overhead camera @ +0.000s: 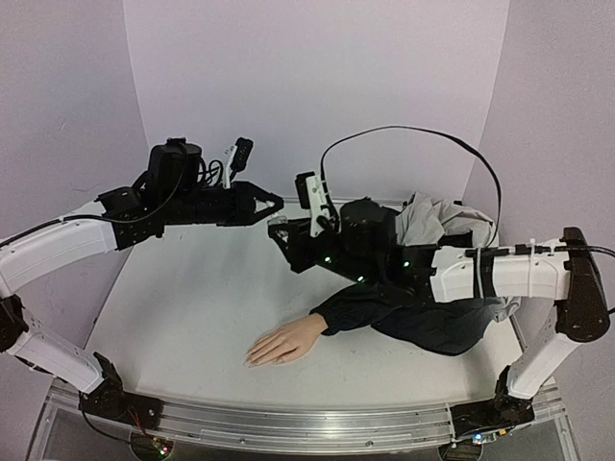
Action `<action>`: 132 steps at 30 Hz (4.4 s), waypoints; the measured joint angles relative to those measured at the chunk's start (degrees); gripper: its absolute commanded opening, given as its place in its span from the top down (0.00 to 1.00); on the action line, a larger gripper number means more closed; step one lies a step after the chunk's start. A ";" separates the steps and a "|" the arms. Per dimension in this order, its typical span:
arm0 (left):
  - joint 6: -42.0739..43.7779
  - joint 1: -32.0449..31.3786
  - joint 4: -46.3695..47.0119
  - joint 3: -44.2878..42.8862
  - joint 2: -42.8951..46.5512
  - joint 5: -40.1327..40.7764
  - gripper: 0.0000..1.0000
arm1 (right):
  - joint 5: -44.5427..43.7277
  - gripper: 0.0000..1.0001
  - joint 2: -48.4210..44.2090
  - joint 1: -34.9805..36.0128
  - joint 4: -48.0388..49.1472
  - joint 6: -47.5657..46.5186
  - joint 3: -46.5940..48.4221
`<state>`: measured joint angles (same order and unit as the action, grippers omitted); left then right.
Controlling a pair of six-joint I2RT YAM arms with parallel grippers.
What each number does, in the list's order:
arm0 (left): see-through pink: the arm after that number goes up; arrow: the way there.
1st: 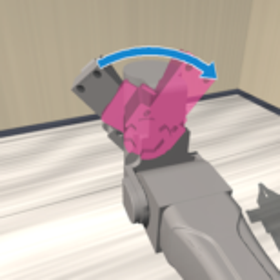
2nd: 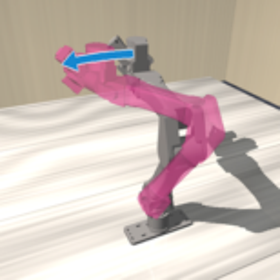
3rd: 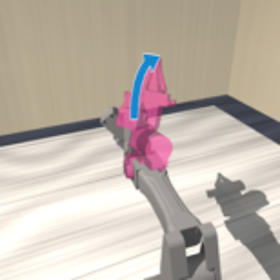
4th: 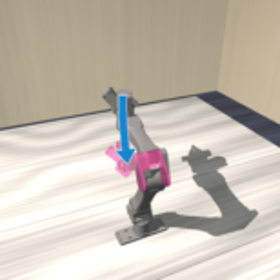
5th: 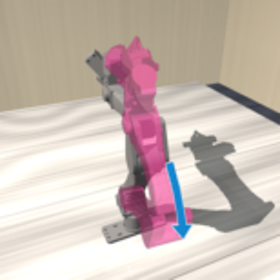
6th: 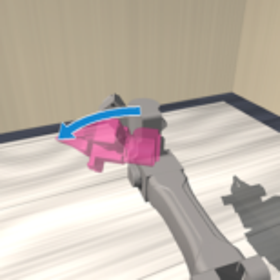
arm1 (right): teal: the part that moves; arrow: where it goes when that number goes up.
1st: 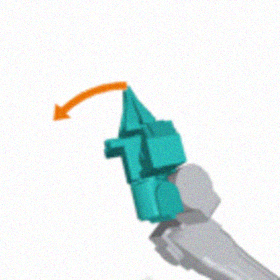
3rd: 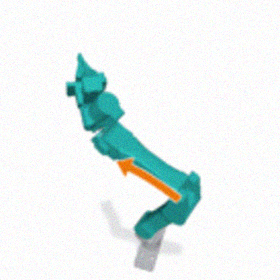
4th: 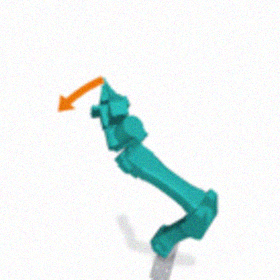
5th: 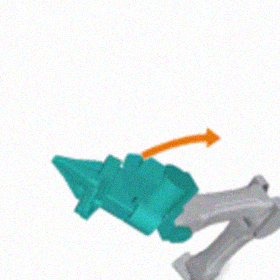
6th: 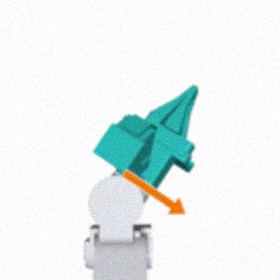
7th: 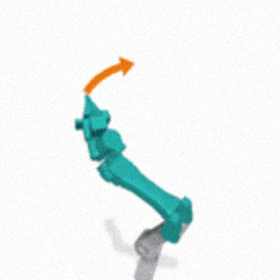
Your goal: Paint the nails
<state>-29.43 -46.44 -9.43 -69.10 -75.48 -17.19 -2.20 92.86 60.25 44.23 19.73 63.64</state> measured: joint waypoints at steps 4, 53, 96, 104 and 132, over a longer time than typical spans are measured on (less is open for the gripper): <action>-0.94 -0.94 -3.10 -1.92 -1.99 2.45 1.00 | -32.30 1.00 3.69 9.22 -8.52 -8.94 5.95; 1.11 -0.48 8.52 4.42 5.27 -21.84 0.63 | 43.08 1.00 -1.16 -6.45 24.26 13.18 -6.67; 1.09 -0.90 -2.69 5.11 11.41 -1.97 0.08 | 17.00 1.00 -2.78 -0.26 -1.68 -11.39 0.22; 0.76 -0.94 5.44 8.83 13.90 -12.68 0.39 | 36.30 1.00 -2.80 -2.80 8.46 -0.61 -1.51; 1.36 0.26 7.45 8.09 8.57 -5.88 1.00 | -6.47 1.00 -0.87 5.60 0.37 -7.52 1.29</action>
<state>-28.08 -46.17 -1.98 -61.01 -66.92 -23.07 -8.67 91.98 65.84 44.60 12.21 64.93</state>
